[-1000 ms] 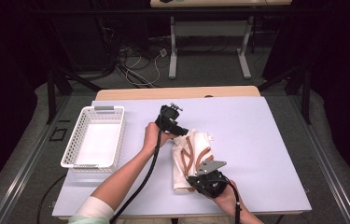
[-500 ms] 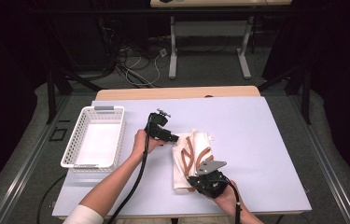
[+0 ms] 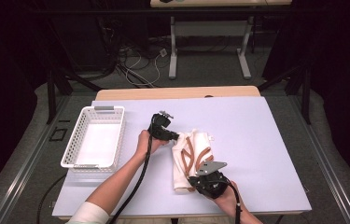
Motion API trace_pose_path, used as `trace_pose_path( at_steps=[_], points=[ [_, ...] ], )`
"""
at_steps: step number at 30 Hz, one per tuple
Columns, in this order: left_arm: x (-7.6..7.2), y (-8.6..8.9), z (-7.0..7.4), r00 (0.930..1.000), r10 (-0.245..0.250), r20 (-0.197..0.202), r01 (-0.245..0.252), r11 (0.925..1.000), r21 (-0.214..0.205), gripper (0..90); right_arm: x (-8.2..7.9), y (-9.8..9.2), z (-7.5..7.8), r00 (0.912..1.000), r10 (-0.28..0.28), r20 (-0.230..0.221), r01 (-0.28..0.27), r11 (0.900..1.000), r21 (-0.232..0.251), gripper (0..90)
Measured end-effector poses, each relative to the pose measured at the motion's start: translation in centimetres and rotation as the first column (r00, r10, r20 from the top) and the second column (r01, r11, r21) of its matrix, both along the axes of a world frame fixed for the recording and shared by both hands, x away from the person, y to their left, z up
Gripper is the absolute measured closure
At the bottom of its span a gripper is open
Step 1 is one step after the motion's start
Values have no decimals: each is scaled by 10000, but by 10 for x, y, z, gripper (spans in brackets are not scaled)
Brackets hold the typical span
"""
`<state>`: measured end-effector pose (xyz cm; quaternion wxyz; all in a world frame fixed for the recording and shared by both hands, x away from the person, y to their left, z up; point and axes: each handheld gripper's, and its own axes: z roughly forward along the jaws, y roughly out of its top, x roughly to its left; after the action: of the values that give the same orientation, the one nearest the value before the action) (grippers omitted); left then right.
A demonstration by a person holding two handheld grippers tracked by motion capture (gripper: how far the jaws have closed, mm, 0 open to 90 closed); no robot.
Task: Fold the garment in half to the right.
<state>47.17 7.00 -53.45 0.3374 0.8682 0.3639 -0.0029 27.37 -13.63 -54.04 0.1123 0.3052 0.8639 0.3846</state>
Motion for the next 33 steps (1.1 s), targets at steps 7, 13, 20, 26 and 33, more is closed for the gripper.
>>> trace_pose_path(
  at_steps=[7, 13, 20, 26, 33],
  points=[
    [3, 2, -3, 10000, 2, 79, -4, 9996, 284, 836, -1, -3, -2, 9998, -169, -43, 169, 9999, 15, 846],
    [-7, 5, 4, 9992, 304, 244, -317, 9980, 541, 481, 1, -4, 1, 9996, -130, -259, 131, 9999, 61, 549],
    [-30, 14, 10, 9976, 478, 502, -495, 9982, 324, 317, 5, -9, 6, 9984, -279, -500, 299, 9988, 397, 347],
    [-52, 26, 12, 9955, 642, 691, -643, 9979, -8, 241, 10, -14, 10, 9986, -270, -461, 300, 9974, 662, 265],
    [-80, 38, 6, 9943, 555, 906, -555, 9985, -26, 121, 19, -15, 13, 9989, -408, -239, 423, 9970, 655, 255]
  ],
)
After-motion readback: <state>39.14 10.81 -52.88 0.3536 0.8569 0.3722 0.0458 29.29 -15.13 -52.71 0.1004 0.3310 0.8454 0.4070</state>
